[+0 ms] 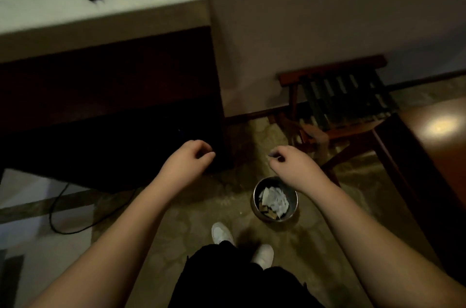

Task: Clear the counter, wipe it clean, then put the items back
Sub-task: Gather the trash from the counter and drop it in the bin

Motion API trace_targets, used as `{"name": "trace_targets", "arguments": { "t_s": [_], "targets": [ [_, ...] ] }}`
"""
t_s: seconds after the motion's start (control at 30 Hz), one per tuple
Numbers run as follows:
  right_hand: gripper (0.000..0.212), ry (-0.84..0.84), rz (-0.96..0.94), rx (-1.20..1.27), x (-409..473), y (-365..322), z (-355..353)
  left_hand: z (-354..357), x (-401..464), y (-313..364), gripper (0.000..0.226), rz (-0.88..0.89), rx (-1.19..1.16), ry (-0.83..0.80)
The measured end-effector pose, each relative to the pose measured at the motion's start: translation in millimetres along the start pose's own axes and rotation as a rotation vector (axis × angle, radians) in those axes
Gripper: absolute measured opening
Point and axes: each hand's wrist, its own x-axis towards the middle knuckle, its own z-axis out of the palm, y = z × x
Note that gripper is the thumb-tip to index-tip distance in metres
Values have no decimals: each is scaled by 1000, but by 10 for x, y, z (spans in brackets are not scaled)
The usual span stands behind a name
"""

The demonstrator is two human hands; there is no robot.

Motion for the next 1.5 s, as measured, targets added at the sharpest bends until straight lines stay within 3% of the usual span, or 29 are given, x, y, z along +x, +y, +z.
{"name": "trace_targets", "arguments": {
  "t_s": [0.47, 0.87, 1.13, 1.27, 1.5],
  "targets": [
    [24, -7, -433, -74, 6, -1771, -348, -1558, -633, -634, 16, -50, -202, 411],
    [13, 1, -586, -60, 267, -3369, -133, -2764, -524, -1603, 7, -82, -303, 742],
    [23, 86, -678, -11, 554, -4509, -80, -3703, -229, -2138, 8, -163, -313, 941],
    [34, 121, -662, -4, 841, -5094, 56, -4162, 71, -2284, 26, -244, -215, 900],
    [35, 164, -562, -39, 1379, -5889, 313, -4536, 560, -2473, 66, -397, -66, 669]
  ]
}}
